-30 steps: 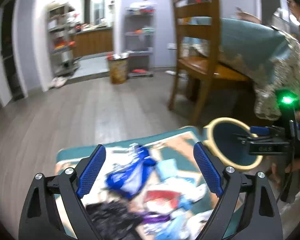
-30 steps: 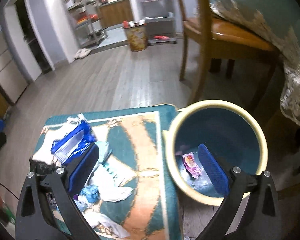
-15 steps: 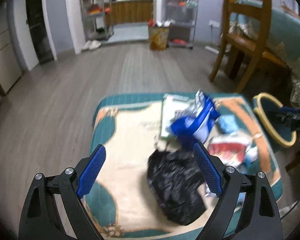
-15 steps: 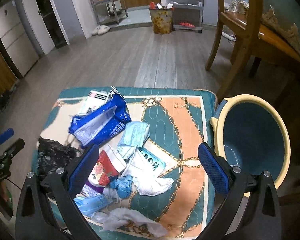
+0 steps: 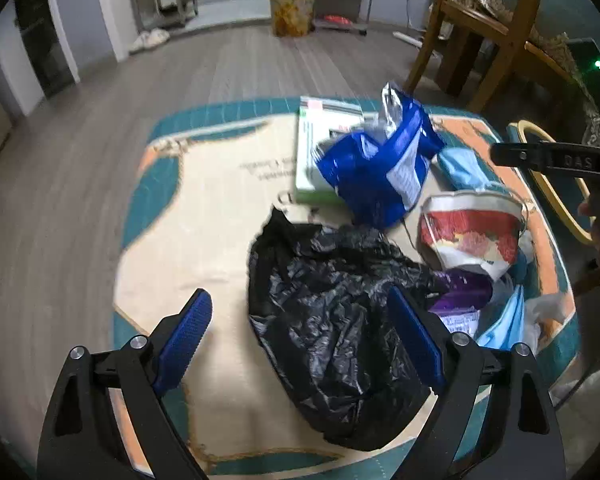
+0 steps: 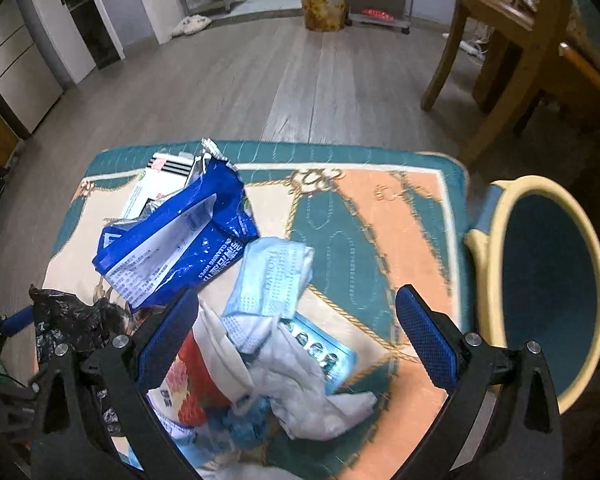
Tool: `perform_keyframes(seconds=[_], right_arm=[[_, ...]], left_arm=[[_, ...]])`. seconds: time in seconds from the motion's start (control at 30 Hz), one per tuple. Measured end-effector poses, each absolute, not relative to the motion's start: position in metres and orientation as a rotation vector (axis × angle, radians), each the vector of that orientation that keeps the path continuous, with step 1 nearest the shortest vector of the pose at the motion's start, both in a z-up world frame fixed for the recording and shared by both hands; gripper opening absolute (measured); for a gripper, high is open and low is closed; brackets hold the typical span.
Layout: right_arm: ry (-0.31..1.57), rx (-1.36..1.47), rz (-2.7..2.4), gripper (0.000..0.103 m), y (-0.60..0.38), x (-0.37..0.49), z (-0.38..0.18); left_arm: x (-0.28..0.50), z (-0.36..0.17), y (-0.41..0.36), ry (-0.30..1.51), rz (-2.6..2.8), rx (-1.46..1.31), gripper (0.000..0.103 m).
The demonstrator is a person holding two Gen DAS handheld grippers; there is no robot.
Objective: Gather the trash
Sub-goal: 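Grasp the blue face mask with the right tool while the left tool grasps the black plastic bag, then lift and carry the mask and black bag with both tools over the bin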
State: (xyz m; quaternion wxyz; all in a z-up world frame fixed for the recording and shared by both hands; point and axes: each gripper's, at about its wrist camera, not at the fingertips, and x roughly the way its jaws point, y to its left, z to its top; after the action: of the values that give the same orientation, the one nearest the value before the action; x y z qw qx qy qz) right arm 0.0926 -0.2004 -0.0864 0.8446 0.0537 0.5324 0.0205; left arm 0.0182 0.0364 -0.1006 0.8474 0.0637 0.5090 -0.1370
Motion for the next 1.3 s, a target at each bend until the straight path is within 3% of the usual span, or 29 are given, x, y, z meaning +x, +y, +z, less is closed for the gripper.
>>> perform_keyframes(seconds=[0.13,0.3,0.37,0.43,0.47,0.5,0.53,0.6,0.63,0.9,1.3], right_arm=[[1.157,0.121,0.073,0.090,-0.195,0.103,-0.101],[1.193,0.121,0.098,0.076,-0.194,0.108,-0.114],[1.212,0.116,0.112,0.066,-0.193,0.109,-0.120],[1.230,0.103,0.131,0.045,-0.190,0.110,-0.124],[1.231,0.100,0.137,0.041,-0.189,0.110,-0.125],[1.225,0.096,0.138,0.036,-0.189,0.109,-0.123],[1.216,0.096,0.143,0.027,-0.188,0.109,-0.121],[1.199,0.101,0.146,0.021,-0.189,0.107,-0.115],[1.192,0.112,0.148,0.017,-0.191,0.107,-0.112],[1.143,0.137,0.162,0.011,-0.193,0.102,-0.096],[1.008,0.239,0.182,0.011,-0.214,0.088,-0.040]], left_arm=[[0.023,-0.107,0.036,1.103,-0.287,0.111,0.087],[0.026,-0.114,0.033,1.145,-0.306,0.090,0.069],[0.027,-0.116,0.031,1.154,-0.310,0.095,0.064],[0.028,-0.116,0.029,1.154,-0.313,0.095,0.057],[0.028,-0.114,0.029,1.153,-0.317,0.091,0.051],[0.029,-0.113,0.029,1.151,-0.315,0.091,0.037],[0.029,-0.112,0.030,1.150,-0.308,0.093,0.032],[0.030,-0.109,0.033,1.149,-0.302,0.080,0.017],[0.031,-0.107,0.035,1.149,-0.301,0.069,0.016],[0.027,-0.091,0.038,1.098,-0.306,0.072,0.009],[0.013,-0.036,0.041,0.935,-0.298,0.082,0.008]])
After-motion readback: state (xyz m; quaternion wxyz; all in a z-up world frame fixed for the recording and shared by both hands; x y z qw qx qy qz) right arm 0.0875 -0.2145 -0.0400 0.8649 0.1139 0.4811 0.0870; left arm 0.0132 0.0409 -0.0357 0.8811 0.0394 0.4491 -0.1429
